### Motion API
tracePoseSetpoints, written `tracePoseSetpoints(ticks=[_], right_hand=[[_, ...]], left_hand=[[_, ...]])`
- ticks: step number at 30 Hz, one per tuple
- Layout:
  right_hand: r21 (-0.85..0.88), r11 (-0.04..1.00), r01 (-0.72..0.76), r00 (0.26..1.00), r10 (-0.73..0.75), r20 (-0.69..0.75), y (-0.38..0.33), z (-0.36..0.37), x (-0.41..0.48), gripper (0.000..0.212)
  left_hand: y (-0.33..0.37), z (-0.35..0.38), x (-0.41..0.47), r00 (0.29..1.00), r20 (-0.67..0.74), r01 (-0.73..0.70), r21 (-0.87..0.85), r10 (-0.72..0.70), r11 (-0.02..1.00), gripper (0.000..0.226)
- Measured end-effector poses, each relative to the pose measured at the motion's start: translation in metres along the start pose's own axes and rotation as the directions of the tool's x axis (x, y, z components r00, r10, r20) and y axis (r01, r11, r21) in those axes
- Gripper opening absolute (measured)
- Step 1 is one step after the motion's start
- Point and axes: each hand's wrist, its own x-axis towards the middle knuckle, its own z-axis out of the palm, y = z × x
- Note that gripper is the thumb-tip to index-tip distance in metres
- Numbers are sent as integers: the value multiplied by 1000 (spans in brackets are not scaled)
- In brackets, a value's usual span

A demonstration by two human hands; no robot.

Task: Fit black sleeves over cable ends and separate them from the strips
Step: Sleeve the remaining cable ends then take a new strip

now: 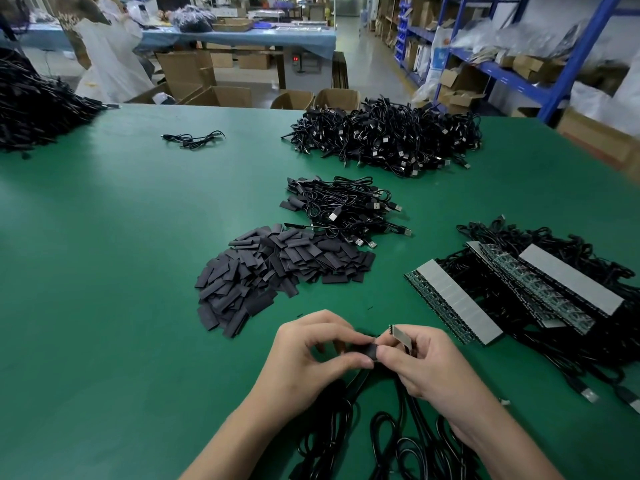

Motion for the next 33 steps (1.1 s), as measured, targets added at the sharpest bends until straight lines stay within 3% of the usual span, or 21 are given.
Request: tracePoseSetpoints(ticks=[4, 8, 10, 21, 26, 33], right_hand=[[-186, 981, 54, 995, -68, -73, 1, 2, 1, 30], [-315, 946, 74, 990, -109, -94, 4, 2, 2, 35], [-336, 939, 71, 989, -109, -95, 4, 2, 2, 35], [-308, 948, 77, 994, -97, -52, 1, 1, 1, 34], [-228, 970, 90, 996, -93, 1, -1, 0, 0, 22], [-194, 978, 76, 997, -78, -4, 1, 0, 0, 29]], left_hand=[[-1, -1, -2, 994, 33, -110, 140, 107, 984, 19], [-1, -3, 0, 963, 66, -266, 411, 263, 872, 18], [-2, -3, 0, 950, 83, -303, 462, 300, 833, 19], [-3, 0, 0, 954, 69, -291, 451, 291, 844, 18], [-4, -1, 1, 956, 42, -279, 434, 290, 857, 18], [-5, -4, 0, 956, 33, -276, 435, 291, 857, 18]])
